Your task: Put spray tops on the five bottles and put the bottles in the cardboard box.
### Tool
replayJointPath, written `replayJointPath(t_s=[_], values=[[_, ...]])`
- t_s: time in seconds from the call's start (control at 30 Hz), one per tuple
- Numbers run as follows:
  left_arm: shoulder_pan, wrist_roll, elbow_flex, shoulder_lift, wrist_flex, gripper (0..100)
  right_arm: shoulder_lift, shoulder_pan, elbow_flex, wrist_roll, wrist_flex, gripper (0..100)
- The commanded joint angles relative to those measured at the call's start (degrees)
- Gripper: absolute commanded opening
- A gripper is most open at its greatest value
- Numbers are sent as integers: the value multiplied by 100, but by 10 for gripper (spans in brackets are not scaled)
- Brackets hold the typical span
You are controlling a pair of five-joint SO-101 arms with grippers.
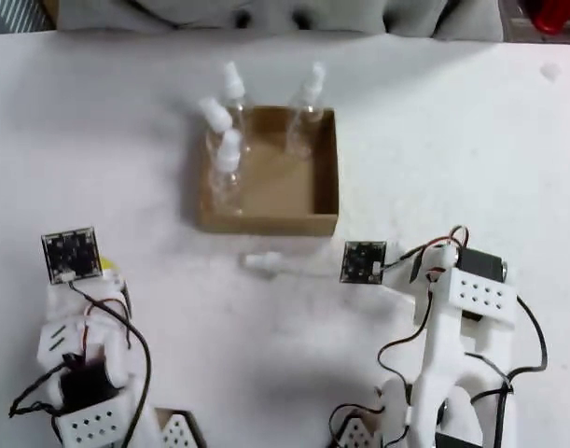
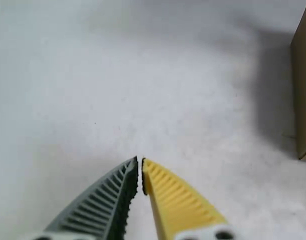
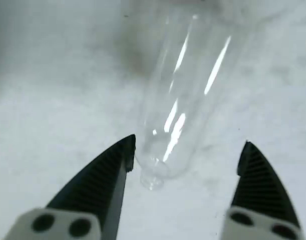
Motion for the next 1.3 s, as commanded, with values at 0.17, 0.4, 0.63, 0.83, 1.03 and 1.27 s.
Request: replayJointPath(t_s=[0.17,0.4,0.63,0.83,1.03,1.27], values=[[66,18,-229,-66,-123,20,-48,119,-413,-35,-13,283],[66,18,-229,-66,-123,20,-57,576,-1301,-1732,840,132],[66,18,-229,-66,-123,20,-66,1182,-1495,-4466,1015,25],[66,18,-229,-66,-123,20,-251,1895,-1169,-5240,1015,16],[66,18,-229,-66,-123,20,-1288,2255,-97,-5284,602,16],[66,18,-229,-66,-114,20,-1279,2299,914,-6004,-664,16]])
